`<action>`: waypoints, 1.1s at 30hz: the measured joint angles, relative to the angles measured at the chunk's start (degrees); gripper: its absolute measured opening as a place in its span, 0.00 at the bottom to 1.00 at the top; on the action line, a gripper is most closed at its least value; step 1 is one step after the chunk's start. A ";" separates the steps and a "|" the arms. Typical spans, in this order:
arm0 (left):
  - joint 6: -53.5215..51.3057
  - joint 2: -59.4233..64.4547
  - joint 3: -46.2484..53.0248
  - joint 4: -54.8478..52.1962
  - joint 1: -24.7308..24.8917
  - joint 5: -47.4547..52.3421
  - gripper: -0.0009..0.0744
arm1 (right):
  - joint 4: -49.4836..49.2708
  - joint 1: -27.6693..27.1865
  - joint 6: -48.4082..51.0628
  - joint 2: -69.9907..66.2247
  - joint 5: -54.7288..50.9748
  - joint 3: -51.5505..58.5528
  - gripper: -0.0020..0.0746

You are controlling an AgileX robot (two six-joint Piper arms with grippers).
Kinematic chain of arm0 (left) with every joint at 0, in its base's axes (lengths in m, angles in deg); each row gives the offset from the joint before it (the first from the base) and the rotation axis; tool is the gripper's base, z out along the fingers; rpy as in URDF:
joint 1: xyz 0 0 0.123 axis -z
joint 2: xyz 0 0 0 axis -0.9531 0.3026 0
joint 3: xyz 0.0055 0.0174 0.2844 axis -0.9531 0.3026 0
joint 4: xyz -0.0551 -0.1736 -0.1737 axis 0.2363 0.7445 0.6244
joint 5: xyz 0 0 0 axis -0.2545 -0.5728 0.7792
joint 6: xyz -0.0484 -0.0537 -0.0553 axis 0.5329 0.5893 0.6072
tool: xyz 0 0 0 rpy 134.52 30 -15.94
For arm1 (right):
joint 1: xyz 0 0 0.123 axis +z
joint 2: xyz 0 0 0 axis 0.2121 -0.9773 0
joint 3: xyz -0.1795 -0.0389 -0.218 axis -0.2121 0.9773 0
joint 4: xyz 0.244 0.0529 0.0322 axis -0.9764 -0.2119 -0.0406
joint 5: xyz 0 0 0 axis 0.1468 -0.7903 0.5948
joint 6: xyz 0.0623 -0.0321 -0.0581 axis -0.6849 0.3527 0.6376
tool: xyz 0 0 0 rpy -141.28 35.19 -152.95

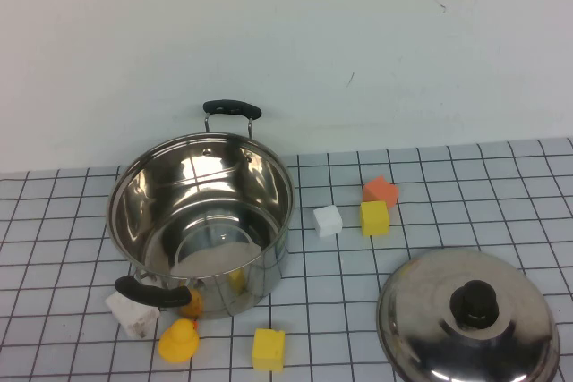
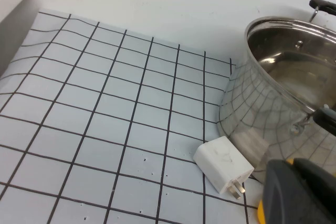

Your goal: Cover the pot

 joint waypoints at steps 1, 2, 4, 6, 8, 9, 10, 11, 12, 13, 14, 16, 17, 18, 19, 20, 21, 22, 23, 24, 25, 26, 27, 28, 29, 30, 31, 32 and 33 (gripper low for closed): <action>0.00 0.00 0.00 0.00 0.00 0.00 0.01 | 0.00 0.00 0.00 0.00 0.00 0.00 0.02; 0.00 0.00 0.00 0.00 0.00 0.00 0.01 | 0.11 0.00 0.00 0.00 0.00 0.00 0.02; 0.00 0.00 0.00 0.00 0.00 0.00 0.01 | 0.11 0.00 0.00 0.00 0.00 0.00 0.02; 0.00 0.00 0.00 0.00 0.00 0.00 0.01 | 0.22 0.00 0.00 0.00 0.00 0.00 0.02; 0.00 0.00 0.00 0.00 0.00 0.00 0.01 | 0.22 0.00 0.00 0.00 0.00 0.00 0.02; 0.00 0.00 0.00 0.00 0.00 0.00 0.01 | 0.22 0.00 0.00 0.00 0.00 0.00 0.02; 0.00 0.00 0.00 0.00 0.00 0.00 0.01 | 0.22 0.00 0.00 0.00 0.00 0.00 0.02; 0.00 0.00 0.00 0.00 0.00 0.00 0.01 | 0.22 0.00 0.00 0.00 0.00 0.00 0.02; 0.00 0.00 0.00 0.00 0.00 0.00 0.01 | 0.22 0.00 0.00 0.00 0.00 0.00 0.02; 0.00 0.00 0.00 0.00 0.00 0.00 0.01 | 0.22 0.00 -0.09 0.00 0.00 0.00 0.02; 0.00 0.00 0.00 0.00 0.00 0.00 0.01 | -0.45 0.00 -0.52 0.00 0.12 0.00 0.02; 0.00 0.00 0.00 0.00 0.00 0.00 0.01 | -4.16 0.00 -2.77 0.00 1.14 0.00 0.02; 0.00 0.00 0.00 0.00 0.00 0.00 0.01 | -6.98 0.00 -4.84 0.00 1.90 0.26 0.02; 0.00 0.00 0.00 0.00 0.00 0.00 0.01 | -11.20 0.00 -7.47 0.00 2.94 0.37 0.02; 0.00 0.00 0.00 0.00 0.00 0.00 0.01 | -15.97 0.00 -9.57 0.00 3.53 0.50 0.02; 0.00 0.00 0.00 0.00 0.00 0.00 0.01 | -20.60 0.00 -11.89 0.00 4.30 0.50 0.02; 0.00 0.00 0.00 0.00 0.00 0.00 0.01 | -23.87 0.00 -13.24 0.00 5.05 0.50 0.02; 0.00 0.00 0.00 0.00 0.00 0.00 0.01 | -27.56 0.00 -14.41 0.00 5.47 0.50 0.02; 0.00 0.00 0.00 0.00 0.00 0.00 0.01 | -29.12 0.00 -14.93 0.00 5.70 0.50 0.02; 0.00 0.00 0.00 0.00 0.00 0.00 0.01 | -30.41 0.00 -15.11 0.00 5.82 0.50 0.02; 0.00 0.00 0.00 0.00 0.00 0.00 0.01 | -30.64 0.00 -15.20 0.00 5.83 0.50 0.02; 0.00 0.00 0.00 0.00 0.00 0.00 0.01 | -30.64 0.00 -15.20 0.00 6.06 0.50 0.02; 0.00 0.00 0.00 0.00 0.00 0.00 0.01 | -30.64 0.00 -14.79 0.00 6.32 0.50 0.02; 0.00 0.00 0.00 0.00 0.00 0.00 0.01 | -30.64 0.00 -14.17 0.00 6.87 0.50 0.02; 0.00 0.00 0.00 0.00 0.00 0.00 0.01 | -30.53 0.00 -13.46 0.00 7.25 0.50 0.02; 0.00 0.00 0.00 0.00 0.00 0.00 0.01 | -30.53 0.00 -12.25 0.00 7.40 0.50 0.02; 0.00 0.00 0.00 0.00 0.00 0.00 0.01 | -30.53 0.00 -10.97 0.00 7.40 0.50 0.02; 0.00 0.00 0.00 0.00 0.00 0.00 0.01 | -30.53 0.00 -8.71 0.00 7.40 0.50 0.02; 0.00 0.00 0.00 0.00 0.00 0.00 0.01 | -30.53 0.00 -7.18 0.00 7.28 0.50 0.02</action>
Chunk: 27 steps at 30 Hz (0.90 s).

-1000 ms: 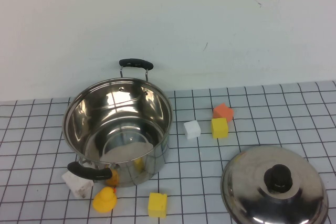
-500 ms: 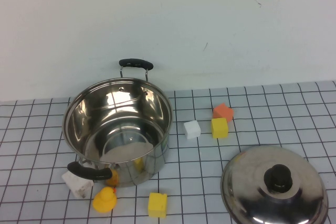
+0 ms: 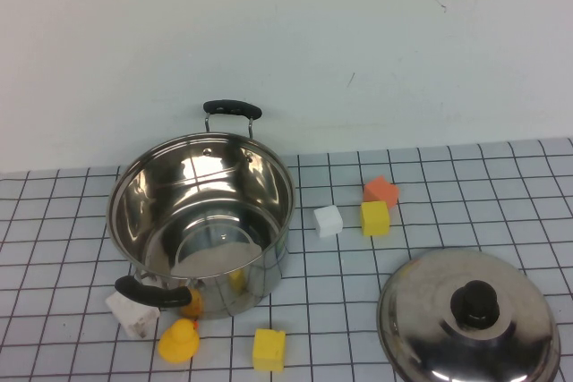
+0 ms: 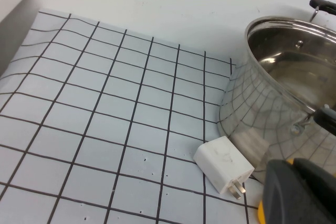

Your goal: Cover the pot

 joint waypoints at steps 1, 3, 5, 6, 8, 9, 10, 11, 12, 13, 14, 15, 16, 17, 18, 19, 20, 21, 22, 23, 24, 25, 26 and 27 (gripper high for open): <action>0.00 0.00 0.00 0.00 0.00 0.00 0.01 | 0.00 0.00 1.62 0.00 -0.38 0.00 0.02; 0.00 0.00 0.00 0.00 0.00 0.00 0.01 | 0.12 0.00 6.77 0.00 -3.63 -0.79 0.02; 0.00 0.00 0.00 0.00 0.00 0.00 0.01 | 0.12 0.00 11.15 0.00 -7.24 -2.99 0.02; 0.00 0.00 0.00 0.00 0.00 0.00 0.01 | 0.01 0.00 12.54 0.00 -8.32 -3.83 0.02; -0.12 0.00 0.00 0.00 0.00 0.00 0.01 | 0.01 0.00 16.12 -0.98 -10.58 -6.92 0.02; -0.22 0.00 0.00 0.00 0.00 0.00 0.01 | -0.10 0.00 17.96 -2.23 -11.54 -8.55 0.02; -0.22 0.00 0.00 0.00 0.00 0.00 0.01 | -0.20 0.00 19.94 -3.88 -12.59 -10.18 0.02; -0.22 0.00 0.00 0.00 0.00 0.00 0.01 | -0.62 0.00 22.13 -5.86 -13.59 -11.74 0.02; -0.22 0.00 0.00 0.00 0.00 0.00 0.01 | -1.36 0.00 24.11 -8.08 -14.25 -12.97 0.02; -0.22 0.00 0.00 0.00 0.00 0.00 0.01 | -2.78 0.00 26.83 -10.52 -14.97 -14.43 0.02; -0.22 0.00 0.00 0.00 0.00 0.00 0.01 | -4.32 0.00 30.03 -12.55 -15.27 -15.71 0.02; -0.22 0.00 0.00 0.00 0.00 0.00 0.01 | -6.74 0.00 32.88 -14.67 -15.27 -16.62 0.02; -0.22 0.00 0.00 0.00 0.00 0.00 0.01 | -9.19 0.00 37.17 -17.79 -15.16 -17.77 0.02; -0.22 0.00 0.00 0.00 0.00 0.00 0.01 | -10.65 0.00 38.94 -19.35 -14.86 -18.32 0.02; -0.22 0.00 0.00 0.00 0.00 0.00 0.01 | -11.55 0.11 41.29 -22.42 -14.24 -19.39 0.02; -0.22 0.00 0.00 0.00 0.00 0.00 0.01 | -11.41 0.24 42.14 -24.97 -13.71 -20.53 0.02; -0.22 0.00 0.00 0.00 0.00 0.00 0.01 | -10.95 0.34 42.14 -26.43 -13.15 -21.08 0.02; -0.22 0.00 0.00 0.00 0.00 0.00 0.01 | -9.11 1.32 41.12 -29.20 -11.47 -21.89 0.02; -0.22 0.00 0.00 0.00 0.00 0.00 0.01 | -6.58 2.71 38.79 -31.24 -9.19 -22.40 0.03; -0.22 0.00 0.00 0.00 0.00 0.00 0.01 | -3.85 4.26 35.96 -32.74 -6.75 -22.55 0.03; -0.22 0.00 0.00 0.00 0.00 0.00 0.01 | 1.58 7.19 30.57 -34.92 -2.41 -22.64 0.06; -0.22 0.00 0.00 0.00 0.00 0.00 0.01 | 6.91 9.98 26.51 -36.71 1.07 -22.49 0.11; -0.22 0.00 0.00 0.00 0.00 0.00 0.01 | 11.09 12.26 21.40 -38.23 6.29 -21.89 0.16; -0.22 0.00 0.00 0.00 0.00 0.00 0.01 | 14.55 14.48 17.91 -39.91 10.99 -21.45 0.22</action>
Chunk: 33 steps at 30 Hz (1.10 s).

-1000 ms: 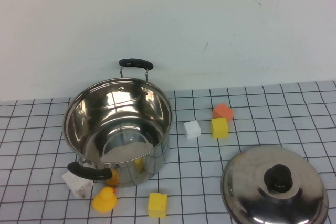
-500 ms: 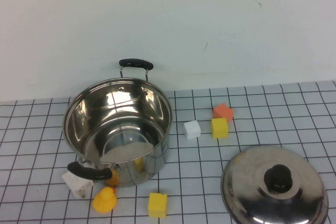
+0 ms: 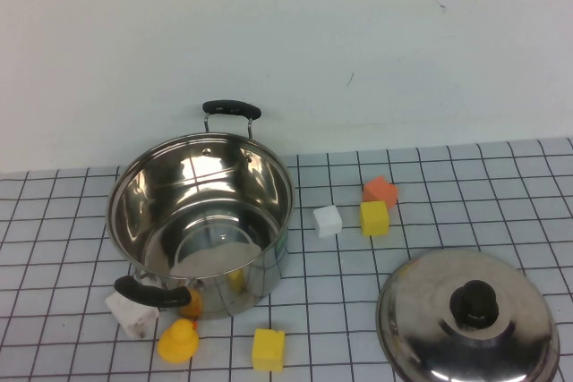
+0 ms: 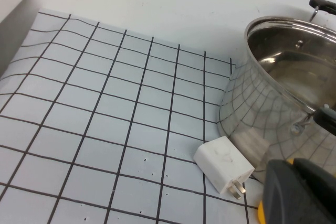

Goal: Cover the pot
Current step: Pick up the pot lid

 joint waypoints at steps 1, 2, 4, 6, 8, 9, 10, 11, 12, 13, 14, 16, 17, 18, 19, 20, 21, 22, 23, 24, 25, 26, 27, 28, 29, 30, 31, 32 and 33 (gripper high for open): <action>0.00 0.00 0.00 0.00 0.00 0.00 0.01 | 3.24 2.56 -3.60 -2.84 6.43 1.10 0.34; 0.00 0.00 0.00 0.00 0.00 0.00 0.01 | 4.58 4.86 -5.14 -5.58 13.01 1.88 0.42; 0.00 0.00 0.00 0.00 0.00 0.00 0.01 | 6.43 8.24 -7.20 -11.84 25.09 3.68 0.61; 0.00 0.00 0.00 0.00 0.00 0.00 0.01 | 7.09 9.73 -7.91 -17.97 34.16 5.13 0.74; 0.00 0.00 0.00 0.00 0.00 0.00 0.01 | 7.44 10.02 -8.28 -23.61 41.99 6.37 0.80; 0.00 0.00 0.00 0.00 0.00 0.00 0.01 | 7.44 10.15 -8.41 -27.01 46.07 7.00 0.81; 0.00 0.00 0.00 0.00 0.00 0.00 0.01 | 7.44 10.24 -8.53 -31.02 50.02 7.60 0.82; 0.00 0.00 0.00 0.00 0.00 0.00 0.01 | 7.44 10.24 -8.63 -33.64 54.10 7.78 0.83; 0.00 0.00 0.00 0.00 0.00 0.00 0.01 | 7.44 10.24 -8.76 -36.96 58.25 8.15 0.83; 0.00 0.00 0.00 0.00 0.00 0.00 0.01 | 7.44 10.24 -9.04 -40.26 61.62 8.28 0.83; 0.00 0.00 0.00 0.00 0.00 0.00 0.01 | 7.44 10.24 -9.04 -43.54 63.46 8.40 0.83; 0.00 0.00 0.00 0.00 0.00 0.00 0.01 | 7.19 10.24 -9.24 -49.32 65.69 8.40 0.83; 0.00 0.00 0.00 0.00 0.00 0.00 0.01 | 7.08 10.24 -9.24 -51.79 66.10 8.40 0.83; 0.00 0.00 0.00 0.00 0.00 0.00 0.01 | 7.02 10.24 -9.55 -55.39 66.37 8.40 0.82; 0.00 0.00 0.00 0.00 0.00 0.00 0.01 | 6.94 10.24 -10.04 -58.23 66.41 8.40 0.82; 0.00 0.00 0.00 0.00 0.00 0.00 0.01 | 6.79 10.24 -10.58 -60.40 66.41 8.40 0.81; 0.00 0.00 0.00 0.00 0.00 0.00 0.01 | 6.43 10.24 -11.50 -62.94 66.51 8.28 0.80; 0.00 0.00 0.00 0.00 0.00 0.00 0.01 | 6.17 10.24 -12.62 -65.24 66.51 8.12 0.79; 0.00 0.00 0.00 0.00 0.00 0.00 0.01 | 5.96 10.24 -13.48 -66.91 66.51 7.83 0.78; 0.00 0.00 0.00 0.00 0.00 0.00 0.01 | 5.62 10.24 -14.53 -69.11 66.51 7.48 0.77; 0.00 0.00 0.00 0.00 0.00 0.00 0.01 | 5.49 10.24 -15.38 -70.66 66.54 6.92 0.76; 0.00 0.00 0.00 0.00 0.00 0.00 0.01 | 5.40 10.24 -16.05 -71.71 66.54 6.35 0.75; 0.00 0.00 0.00 0.00 0.00 0.00 0.01 | 5.34 10.24 -16.27 -72.79 66.64 5.74 0.75; 0.00 0.00 0.00 0.00 0.00 0.00 0.01 | 5.34 10.24 -16.43 -73.43 66.64 5.25 0.75; 0.00 0.00 0.00 0.00 0.00 0.00 0.01 | 5.24 10.24 -16.51 -73.93 66.80 4.78 0.74; 0.00 0.00 0.00 0.00 0.00 0.00 0.01 | 5.16 10.24 -16.67 -74.17 66.93 4.24 0.74; 0.00 0.00 0.00 0.00 0.00 0.00 0.01 | 5.20 10.24 -16.70 -74.27 67.05 3.74 0.74; 0.00 0.00 0.00 0.00 0.00 0.00 0.01 | 5.20 10.24 -16.70 -74.27 67.05 3.31 0.74; 0.00 0.00 0.00 0.00 0.00 0.00 0.01 | 5.20 10.24 -16.70 -74.27 67.17 3.16 0.73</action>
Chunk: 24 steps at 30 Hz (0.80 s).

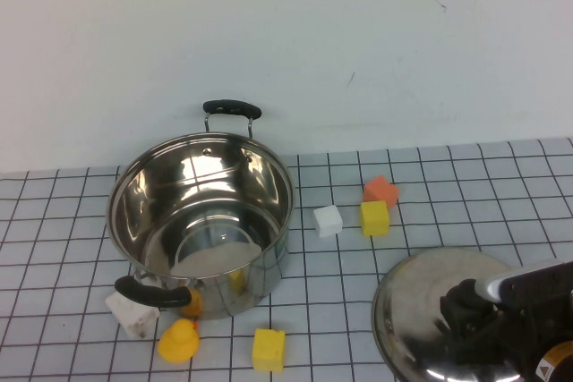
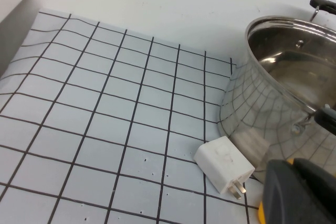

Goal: Cover the pot
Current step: Pick up the pot lid

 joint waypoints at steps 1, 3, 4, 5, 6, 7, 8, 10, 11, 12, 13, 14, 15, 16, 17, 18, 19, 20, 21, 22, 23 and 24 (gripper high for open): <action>0.00 0.00 0.00 0.00 0.00 0.00 0.01 | 0.00 0.00 0.00 0.00 0.13 -0.22 0.72; 0.25 0.00 0.00 0.00 0.00 0.00 0.01 | 0.00 0.00 0.00 0.00 0.22 -0.22 0.68; 0.25 0.00 0.00 0.00 0.00 0.00 0.01 | 0.00 0.00 0.00 0.00 0.22 -0.22 0.64; 0.25 0.00 0.00 0.00 0.00 0.00 0.01 | -0.10 0.00 -0.10 -0.10 0.22 -0.22 0.60; 0.25 0.00 0.00 0.00 0.00 0.00 0.01 | -0.08 0.00 -0.10 -0.21 0.25 -0.22 0.55; 0.25 0.00 0.00 0.00 0.00 0.00 0.01 | -0.13 0.00 -0.10 -0.33 0.48 -0.22 0.50; 0.25 0.00 0.00 0.00 0.00 0.00 0.01 | -0.21 0.00 -0.10 -0.35 0.73 -0.22 0.49; 0.25 0.00 0.00 0.00 0.00 0.00 0.01 | -0.21 0.00 -0.47 -0.58 0.99 -0.22 0.49; 0.25 0.00 0.00 0.00 0.00 0.00 0.01 | -0.21 0.00 -1.04 -0.58 1.10 -0.22 0.49; 0.25 0.00 0.00 0.00 0.00 0.00 0.01 | -0.21 0.00 -1.62 -0.58 1.10 -0.22 0.49; 0.25 0.00 0.00 0.00 0.00 0.00 0.01 | -0.21 0.00 -2.45 -0.21 1.10 -0.22 0.49; 0.25 0.00 0.00 0.00 0.00 0.00 0.01 | -0.21 0.00 -3.19 0.52 0.96 -0.22 0.49; 0.25 0.00 0.00 0.00 0.00 0.00 0.01 | 0.06 0.00 -3.91 1.75 0.49 -0.10 0.49; 0.25 0.00 0.00 0.00 0.00 0.00 0.01 | 0.53 0.00 -4.14 3.50 -0.26 0.01 0.49; 0.25 0.00 0.00 0.00 0.00 0.00 0.01 | 1.36 0.00 -4.03 5.75 -0.78 0.10 0.49; 0.25 0.00 0.00 0.00 0.00 0.00 0.01 | 1.82 0.00 -3.73 7.88 -1.23 0.10 0.49; 0.25 0.00 0.00 0.00 0.00 0.00 0.01 | 2.55 0.00 -2.87 10.90 -1.33 0.10 0.49; 0.25 0.00 0.00 0.00 0.00 0.00 0.01 | 3.09 0.00 -2.02 14.18 -1.33 -0.04 0.49; 0.25 0.00 0.00 0.00 0.00 0.00 0.01 | 3.34 0.00 -1.42 17.64 -1.33 -0.31 0.49; 0.25 0.00 0.00 0.00 0.00 0.00 0.01 | 3.79 0.00 -0.94 21.15 -1.60 -0.86 0.49; 0.25 0.00 0.00 0.00 0.00 0.00 0.01 | 4.21 0.00 -0.69 24.70 -3.26 -1.87 0.49; 0.25 0.00 0.00 0.00 0.00 0.00 0.01 | 4.52 0.00 -0.56 26.81 -5.77 -3.26 0.49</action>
